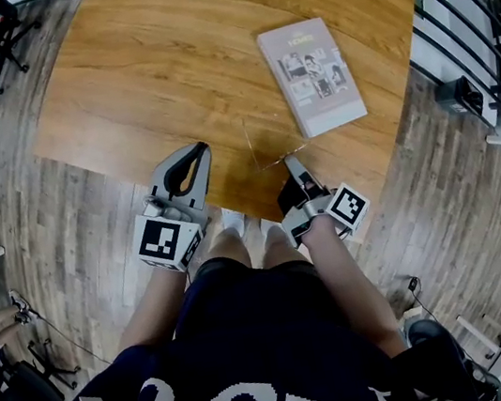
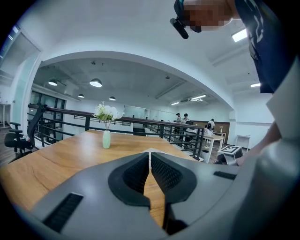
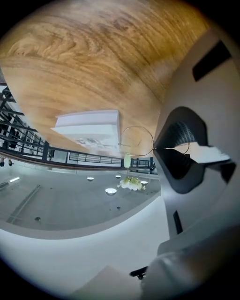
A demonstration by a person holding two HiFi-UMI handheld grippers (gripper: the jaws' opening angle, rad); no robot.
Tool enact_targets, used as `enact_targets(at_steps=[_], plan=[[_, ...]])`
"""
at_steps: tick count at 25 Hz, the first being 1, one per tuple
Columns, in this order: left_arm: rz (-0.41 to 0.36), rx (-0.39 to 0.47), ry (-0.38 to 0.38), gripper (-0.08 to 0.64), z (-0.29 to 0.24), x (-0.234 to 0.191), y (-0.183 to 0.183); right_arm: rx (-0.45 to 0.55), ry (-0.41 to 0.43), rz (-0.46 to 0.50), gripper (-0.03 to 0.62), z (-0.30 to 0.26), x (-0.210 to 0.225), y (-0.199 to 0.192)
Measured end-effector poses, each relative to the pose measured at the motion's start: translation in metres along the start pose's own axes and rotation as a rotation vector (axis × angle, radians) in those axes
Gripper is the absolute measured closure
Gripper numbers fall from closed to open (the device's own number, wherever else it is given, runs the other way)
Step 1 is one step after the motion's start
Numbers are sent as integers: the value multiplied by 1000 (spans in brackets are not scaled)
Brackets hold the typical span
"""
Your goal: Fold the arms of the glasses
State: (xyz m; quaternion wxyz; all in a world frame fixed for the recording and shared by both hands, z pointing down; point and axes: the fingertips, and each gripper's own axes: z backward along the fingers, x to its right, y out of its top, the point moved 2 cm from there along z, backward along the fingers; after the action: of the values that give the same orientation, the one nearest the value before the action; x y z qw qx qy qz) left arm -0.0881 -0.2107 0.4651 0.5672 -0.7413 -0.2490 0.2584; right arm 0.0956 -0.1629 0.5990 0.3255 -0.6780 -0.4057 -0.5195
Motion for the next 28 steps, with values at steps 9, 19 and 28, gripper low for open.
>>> enact_targets(at_steps=[9,19,28], plan=[[108,34,-72,533,-21,5,34,-27,243,105,565,-2,-99,24],[361,-5,-264,532,-54,30,45,-47,346,172,565,3,-156,23],[409,-15,-309,532,-58,34,45,-81,354,194,565,2,-160,18]])
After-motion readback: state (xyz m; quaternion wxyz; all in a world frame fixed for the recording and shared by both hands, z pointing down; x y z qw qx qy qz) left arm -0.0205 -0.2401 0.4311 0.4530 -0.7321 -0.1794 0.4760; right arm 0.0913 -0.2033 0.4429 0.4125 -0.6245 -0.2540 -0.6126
